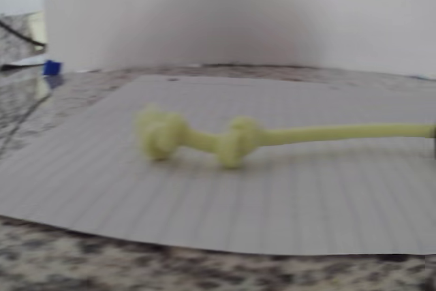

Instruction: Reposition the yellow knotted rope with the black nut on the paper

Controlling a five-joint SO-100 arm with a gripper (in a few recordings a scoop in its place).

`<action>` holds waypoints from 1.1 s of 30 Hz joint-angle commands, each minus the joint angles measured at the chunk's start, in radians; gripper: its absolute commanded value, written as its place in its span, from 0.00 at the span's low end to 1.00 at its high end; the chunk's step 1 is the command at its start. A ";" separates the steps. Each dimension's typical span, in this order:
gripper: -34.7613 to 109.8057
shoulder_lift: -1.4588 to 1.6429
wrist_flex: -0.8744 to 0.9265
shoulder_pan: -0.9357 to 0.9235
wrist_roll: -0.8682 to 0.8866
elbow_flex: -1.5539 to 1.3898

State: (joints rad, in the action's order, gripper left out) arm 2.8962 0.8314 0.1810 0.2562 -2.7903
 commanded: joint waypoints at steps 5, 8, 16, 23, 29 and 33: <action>0.56 -0.081 0.150 -0.207 -0.620 0.161; 0.56 -0.133 0.233 -0.281 -0.821 0.219; 0.56 -0.261 0.307 -0.448 -1.186 0.250; 0.56 -0.391 0.287 -0.551 -1.419 0.304; 0.56 -0.505 0.281 -0.563 -1.603 0.414; 0.56 -0.571 0.295 -0.565 -1.689 0.442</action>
State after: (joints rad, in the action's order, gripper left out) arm 2.3547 1.1213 -0.3789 -1.3852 -2.3945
